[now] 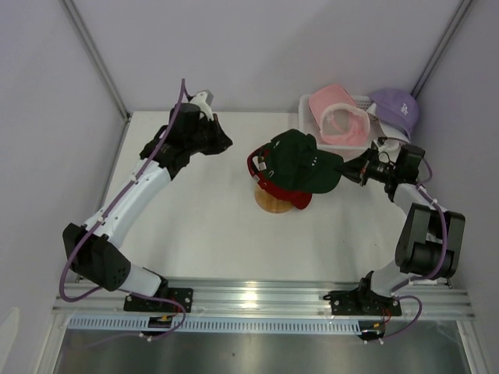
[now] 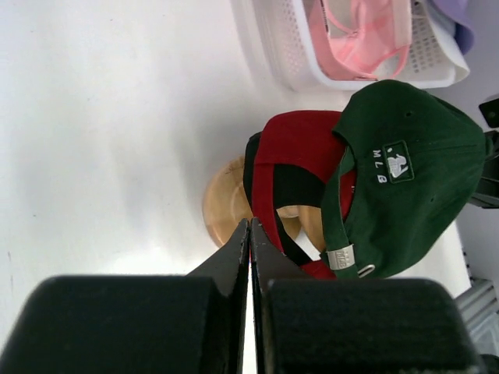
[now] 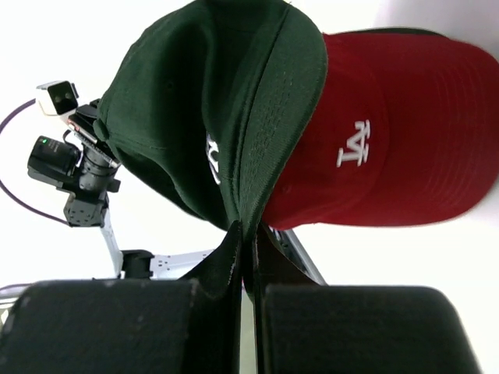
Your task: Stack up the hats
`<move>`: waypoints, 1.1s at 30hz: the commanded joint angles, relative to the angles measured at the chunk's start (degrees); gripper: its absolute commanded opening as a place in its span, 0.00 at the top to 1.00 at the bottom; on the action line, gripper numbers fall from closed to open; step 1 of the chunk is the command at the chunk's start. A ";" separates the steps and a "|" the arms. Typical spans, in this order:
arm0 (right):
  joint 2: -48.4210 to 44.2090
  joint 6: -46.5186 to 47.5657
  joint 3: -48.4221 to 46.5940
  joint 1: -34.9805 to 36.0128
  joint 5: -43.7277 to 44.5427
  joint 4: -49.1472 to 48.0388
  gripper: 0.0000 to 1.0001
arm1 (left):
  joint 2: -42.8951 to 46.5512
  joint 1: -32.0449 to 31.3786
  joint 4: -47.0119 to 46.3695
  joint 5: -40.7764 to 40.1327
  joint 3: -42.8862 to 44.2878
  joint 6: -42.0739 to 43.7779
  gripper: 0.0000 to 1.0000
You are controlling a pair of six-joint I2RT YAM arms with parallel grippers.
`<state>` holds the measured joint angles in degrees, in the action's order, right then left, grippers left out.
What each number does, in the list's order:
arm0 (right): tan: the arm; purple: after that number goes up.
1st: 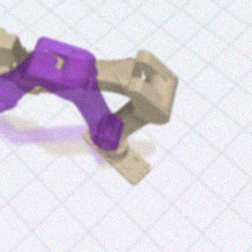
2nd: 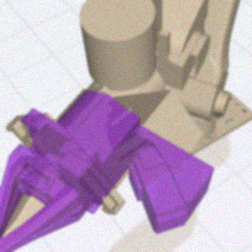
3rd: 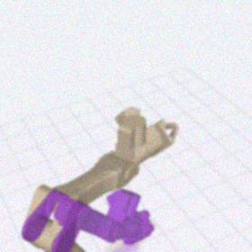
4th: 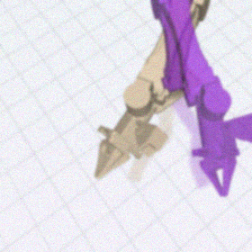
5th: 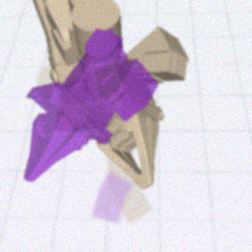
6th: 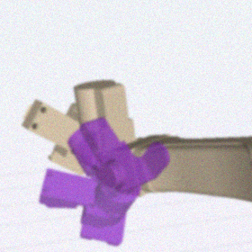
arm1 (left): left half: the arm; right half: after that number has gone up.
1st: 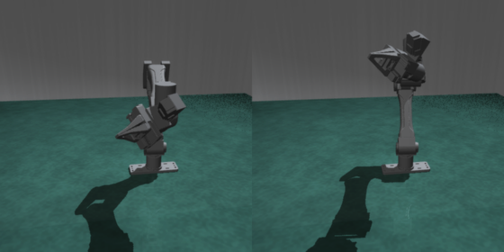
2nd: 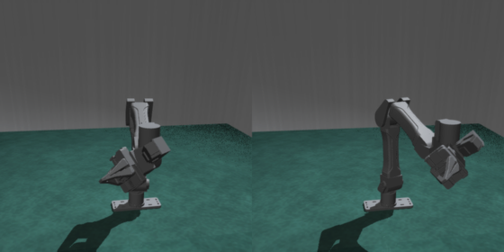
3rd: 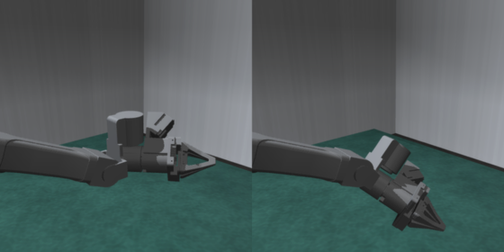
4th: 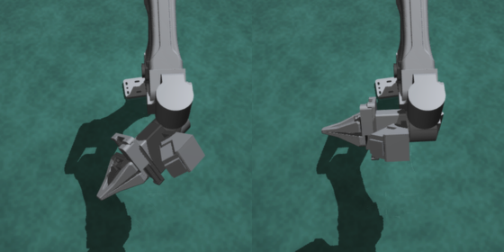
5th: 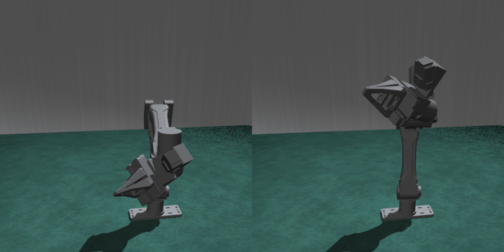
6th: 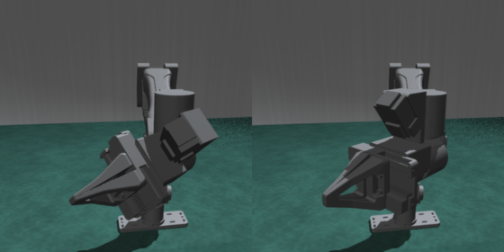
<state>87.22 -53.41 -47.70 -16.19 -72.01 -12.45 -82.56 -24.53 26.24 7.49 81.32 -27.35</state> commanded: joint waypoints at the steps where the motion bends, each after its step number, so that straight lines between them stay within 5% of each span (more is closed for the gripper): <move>1: 4.53 3.48 -5.02 3.26 4.07 -2.85 0.98 | -0.93 -0.25 0.75 -2.83 1.82 1.78 0.99; 6: 9.80 5.59 -5.03 6.60 3.89 -2.93 0.99 | -1.90 -0.16 -1.37 2.96 3.22 2.04 0.91; 7: 10.25 5.68 -4.86 7.04 3.81 -3.19 0.98 | -2.42 -0.42 -1.02 3.76 4.10 2.39 0.84; 8: 10.60 5.86 -4.42 7.22 3.80 -3.46 0.99 | -3.64 -0.69 -0.41 4.37 4.98 2.65 0.61; 9: 10.95 5.86 -4.33 7.31 3.80 -4.24 0.99 | -4.27 -0.95 0.91 4.21 6.56 3.35 0.52; 12: 11.22 5.68 -4.24 7.40 3.89 -4.69 0.98 | -6.90 -2.71 3.11 3.07 9.47 4.59 0.41; 25: 11.13 5.95 -5.21 7.31 3.63 -4.25 0.98 | -15.25 -10.00 11.28 -8.00 16.32 8.81 0.48; 30: 10.52 5.51 -5.38 7.40 3.54 -4.78 0.98 | -16.66 -10.36 12.61 -15.04 17.56 8.72 0.66; 33: 9.90 5.86 -5.38 7.40 3.45 -4.17 0.98 | -17.01 -10.36 11.12 -15.40 17.56 8.11 0.90</move>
<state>97.34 -51.35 -52.18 -9.45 -71.90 -16.03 -98.96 -34.74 37.41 -3.51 97.08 -19.88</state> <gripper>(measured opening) 0.025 0.133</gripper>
